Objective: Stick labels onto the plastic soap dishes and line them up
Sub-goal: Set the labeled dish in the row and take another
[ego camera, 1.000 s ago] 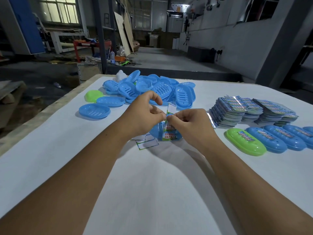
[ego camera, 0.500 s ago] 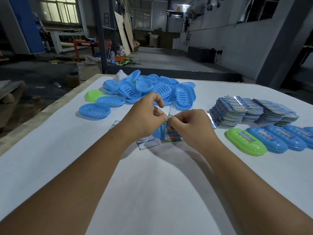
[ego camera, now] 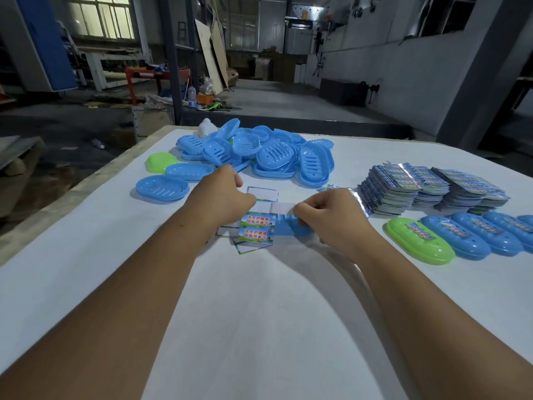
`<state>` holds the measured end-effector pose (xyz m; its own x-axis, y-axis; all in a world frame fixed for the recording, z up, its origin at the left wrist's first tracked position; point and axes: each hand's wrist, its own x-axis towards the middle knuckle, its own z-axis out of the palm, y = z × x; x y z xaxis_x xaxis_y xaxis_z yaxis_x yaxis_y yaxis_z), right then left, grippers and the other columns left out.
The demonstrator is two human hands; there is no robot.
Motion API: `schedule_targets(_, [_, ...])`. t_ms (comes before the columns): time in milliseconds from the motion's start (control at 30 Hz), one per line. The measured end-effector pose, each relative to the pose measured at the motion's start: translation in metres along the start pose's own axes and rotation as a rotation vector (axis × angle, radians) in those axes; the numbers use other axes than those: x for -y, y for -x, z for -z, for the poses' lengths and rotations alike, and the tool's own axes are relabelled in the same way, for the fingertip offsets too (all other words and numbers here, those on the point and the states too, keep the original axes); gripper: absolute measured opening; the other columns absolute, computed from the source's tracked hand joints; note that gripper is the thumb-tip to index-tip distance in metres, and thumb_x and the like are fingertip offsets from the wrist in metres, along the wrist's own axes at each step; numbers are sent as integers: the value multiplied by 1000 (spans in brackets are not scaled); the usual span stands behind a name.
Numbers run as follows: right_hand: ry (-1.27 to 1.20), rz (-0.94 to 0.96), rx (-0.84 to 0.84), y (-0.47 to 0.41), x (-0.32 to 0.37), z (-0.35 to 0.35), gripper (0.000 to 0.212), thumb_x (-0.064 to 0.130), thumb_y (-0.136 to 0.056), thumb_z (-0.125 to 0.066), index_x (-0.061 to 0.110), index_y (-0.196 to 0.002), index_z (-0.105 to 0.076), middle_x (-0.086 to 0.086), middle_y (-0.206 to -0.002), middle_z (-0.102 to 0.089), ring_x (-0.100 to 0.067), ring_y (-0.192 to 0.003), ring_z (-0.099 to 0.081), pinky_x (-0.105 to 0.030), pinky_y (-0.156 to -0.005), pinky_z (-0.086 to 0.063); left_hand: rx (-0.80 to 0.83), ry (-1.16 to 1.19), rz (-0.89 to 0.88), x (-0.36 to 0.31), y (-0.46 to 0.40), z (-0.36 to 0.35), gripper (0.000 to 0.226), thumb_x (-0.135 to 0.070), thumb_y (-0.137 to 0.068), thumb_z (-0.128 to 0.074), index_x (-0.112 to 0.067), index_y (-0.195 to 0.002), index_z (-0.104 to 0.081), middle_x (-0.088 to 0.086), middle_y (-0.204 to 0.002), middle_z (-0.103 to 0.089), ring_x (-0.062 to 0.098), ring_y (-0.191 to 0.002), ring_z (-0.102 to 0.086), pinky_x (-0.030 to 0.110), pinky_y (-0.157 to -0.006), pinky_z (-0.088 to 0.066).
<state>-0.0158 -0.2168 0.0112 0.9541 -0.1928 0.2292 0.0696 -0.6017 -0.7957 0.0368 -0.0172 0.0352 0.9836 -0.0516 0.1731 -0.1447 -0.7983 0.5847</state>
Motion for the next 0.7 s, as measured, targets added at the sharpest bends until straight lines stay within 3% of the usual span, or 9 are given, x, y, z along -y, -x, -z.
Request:
schedule_targets(100, [38, -17, 33, 0, -1, 0, 25, 24, -79, -65, 2, -68, -68, 1, -53, -51, -11, -45, -35, -27, -51, -41, -8, -133, 60, 3, 0, 4, 38, -35, -84, -69, -21, -114, -50, -3, -98, -53, 22, -95, -54, 34, -73, -42])
schedule_targets(267, [32, -21, 30, -1, -1, 1, 24, 23, -79, -64, 3, -66, -70, 0, -52, -54, -10, -43, -37, -28, -52, -42, -47, -331, 123, 7, 0, 8, 50, -32, -86, -66, -15, -128, -46, 6, -114, -62, 26, -101, -60, 37, -72, -46])
schedule_targets(467, [-7, 18, 13, 2, 1, -1, 17, 30, -75, -65, 24, -61, -72, 6, -55, -63, -3, -43, -45, -25, -51, -42, -97, -579, 71, 8, 6, 6, 28, -27, -87, -64, -19, -112, -56, -1, -90, -58, 22, -83, -56, 31, -57, -39])
schedule_targets(567, [-24, 71, -56, 3, 1, -2, 18, 32, -74, -65, 29, -56, -68, 10, -55, -63, -2, -49, -48, -25, -56, -43, -164, -309, -46, -2, 7, 3, 9, -31, -85, -65, -24, -90, -68, -5, -83, -67, 20, -82, -61, 29, -63, -45])
schedule_targets(633, [-33, 98, -112, 3, 2, -2, 17, 33, -73, -64, 29, -56, -66, 13, -50, -57, -2, -47, -46, -23, -55, -40, -116, 44, -126, -14, 11, -1, 15, -32, -81, -69, -21, -72, -70, -5, -66, -68, 9, -70, -63, 25, -59, -46])
schedule_targets(700, [-62, 113, -156, 4, 4, -3, 17, 38, -71, -63, 28, -57, -66, 14, -47, -55, -2, -45, -45, -23, -53, -38, -29, 282, -190, -24, 16, -5, 19, -35, -81, -73, -20, -68, -73, -5, -65, -70, 1, -59, -61, 23, -57, -47])
